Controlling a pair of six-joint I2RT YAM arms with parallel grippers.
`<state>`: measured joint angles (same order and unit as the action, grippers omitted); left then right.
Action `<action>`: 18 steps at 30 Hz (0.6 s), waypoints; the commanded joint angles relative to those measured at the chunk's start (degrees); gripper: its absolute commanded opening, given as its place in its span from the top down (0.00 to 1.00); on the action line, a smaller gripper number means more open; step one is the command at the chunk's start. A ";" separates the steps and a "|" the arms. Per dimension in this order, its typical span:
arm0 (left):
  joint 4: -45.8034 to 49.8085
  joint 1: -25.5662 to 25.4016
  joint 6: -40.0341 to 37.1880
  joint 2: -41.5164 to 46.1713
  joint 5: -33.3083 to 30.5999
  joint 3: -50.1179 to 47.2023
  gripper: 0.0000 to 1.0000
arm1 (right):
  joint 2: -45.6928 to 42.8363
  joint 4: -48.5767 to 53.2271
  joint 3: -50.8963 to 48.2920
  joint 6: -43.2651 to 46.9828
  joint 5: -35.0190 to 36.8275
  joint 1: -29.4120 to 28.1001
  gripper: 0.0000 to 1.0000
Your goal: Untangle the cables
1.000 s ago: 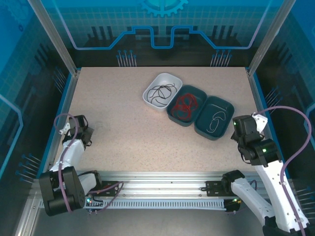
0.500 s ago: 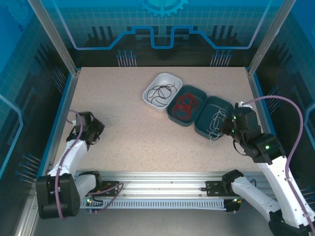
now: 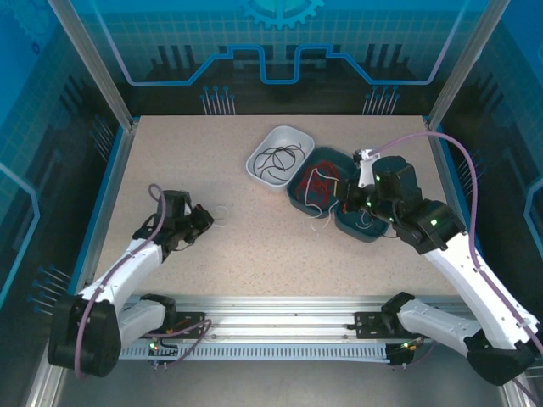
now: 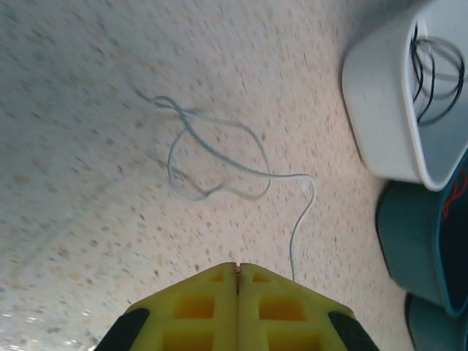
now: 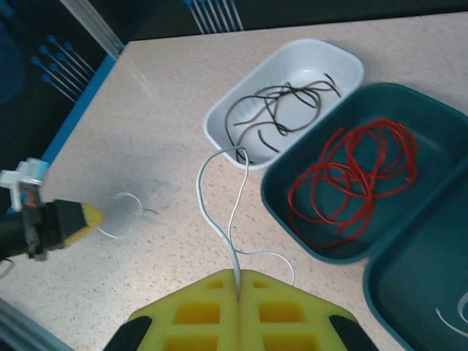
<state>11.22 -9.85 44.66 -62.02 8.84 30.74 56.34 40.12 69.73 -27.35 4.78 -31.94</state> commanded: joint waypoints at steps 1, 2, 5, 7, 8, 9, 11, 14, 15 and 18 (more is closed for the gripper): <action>-1.02 -3.94 -1.42 -2.37 2.69 2.09 1.00 | 1.29 -6.50 -0.21 1.51 -5.42 -0.81 1.00; -1.11 -5.11 -1.94 -3.32 3.20 2.83 1.00 | 1.85 -7.00 -0.27 1.47 -6.18 -0.84 1.00; -0.60 -8.29 -3.92 -6.29 4.74 5.51 1.00 | 3.18 -8.07 -0.47 1.59 -7.49 -0.99 1.00; -0.35 -10.06 -4.81 -7.96 5.11 6.80 0.99 | 3.68 -8.74 -0.90 1.30 -7.72 -1.09 1.00; -0.22 -10.80 -4.83 -8.81 4.91 7.34 0.99 | 3.82 -9.07 -1.27 1.22 -7.83 -1.04 1.00; -0.60 -11.41 -4.76 -9.65 4.93 7.55 0.99 | 3.94 -9.83 -1.65 1.16 -8.34 -1.06 1.00; -1.62 -12.01 -4.54 -11.00 5.72 7.66 0.94 | 4.03 -11.33 -2.55 0.94 -9.20 -1.16 1.00; -2.82 -12.48 -4.35 -12.29 6.81 7.75 0.81 | 4.37 -12.26 -3.03 0.81 -9.65 -1.19 1.00; -3.08 -12.56 -4.23 -12.29 6.81 7.75 0.77 | 4.47 -12.40 -3.02 0.83 -9.69 -1.15 1.00; -3.31 -12.57 -4.23 -11.42 6.33 7.75 0.63 | 4.73 -12.74 -3.17 1.03 -9.96 -1.26 1.00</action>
<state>9.28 -22.02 41.01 -74.02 14.04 37.28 60.90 29.91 67.13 -26.89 -3.75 -32.36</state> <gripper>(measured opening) 0.338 0.062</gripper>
